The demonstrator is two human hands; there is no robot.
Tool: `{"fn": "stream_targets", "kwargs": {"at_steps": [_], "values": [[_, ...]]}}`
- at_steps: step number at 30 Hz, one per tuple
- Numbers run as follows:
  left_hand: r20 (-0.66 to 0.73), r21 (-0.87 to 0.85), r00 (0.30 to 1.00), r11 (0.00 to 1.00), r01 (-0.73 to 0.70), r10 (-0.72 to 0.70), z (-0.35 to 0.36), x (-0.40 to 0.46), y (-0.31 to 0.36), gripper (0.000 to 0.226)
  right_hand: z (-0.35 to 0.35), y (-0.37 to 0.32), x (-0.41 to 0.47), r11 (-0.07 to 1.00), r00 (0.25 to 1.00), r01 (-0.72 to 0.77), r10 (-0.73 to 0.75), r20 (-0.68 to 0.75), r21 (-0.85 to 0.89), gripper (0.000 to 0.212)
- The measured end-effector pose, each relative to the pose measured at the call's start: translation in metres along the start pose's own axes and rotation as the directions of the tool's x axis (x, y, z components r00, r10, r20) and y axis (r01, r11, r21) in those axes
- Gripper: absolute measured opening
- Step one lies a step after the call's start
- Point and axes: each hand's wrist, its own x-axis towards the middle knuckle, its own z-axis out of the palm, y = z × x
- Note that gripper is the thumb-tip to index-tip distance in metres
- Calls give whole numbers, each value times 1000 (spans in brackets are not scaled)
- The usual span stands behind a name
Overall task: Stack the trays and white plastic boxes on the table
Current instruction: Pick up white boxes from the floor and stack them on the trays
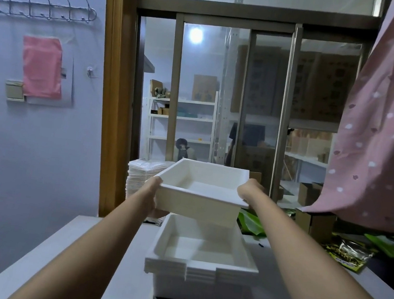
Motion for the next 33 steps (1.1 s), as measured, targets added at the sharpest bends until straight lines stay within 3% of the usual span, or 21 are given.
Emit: {"fn": "stream_targets", "kwargs": {"at_steps": [2,4,7,11,16,21,25,29,33], "values": [[-27,25,998,998,-54,55,-1,-1,3,57,2,0,4,995,1000,21,-22,8,99,33],[-16,55,995,994,-93,94,-4,2,12,53,-3,2,8,951,998,-28,9,61,309,27],[-37,105,992,988,-114,119,-22,16,28,50,-17,17,24,862,994,-112,90,68,494,46],[-9,250,998,966,-65,69,-51,22,39,54,-38,49,46,822,986,-166,146,80,545,66],[20,428,999,903,-43,38,-66,24,44,67,-53,76,54,785,950,-275,133,282,556,76],[65,465,998,885,-17,-15,-57,21,47,66,-46,81,48,778,781,-361,-48,622,514,72],[94,467,995,884,-24,-23,-49,21,43,68,-34,56,38,766,827,-243,-157,540,595,32],[109,421,993,903,-87,45,-43,20,41,51,-26,52,39,739,831,-201,-220,512,643,28],[180,191,983,979,-70,35,-41,24,36,50,-28,52,43,767,862,-125,-230,451,629,27]]}}
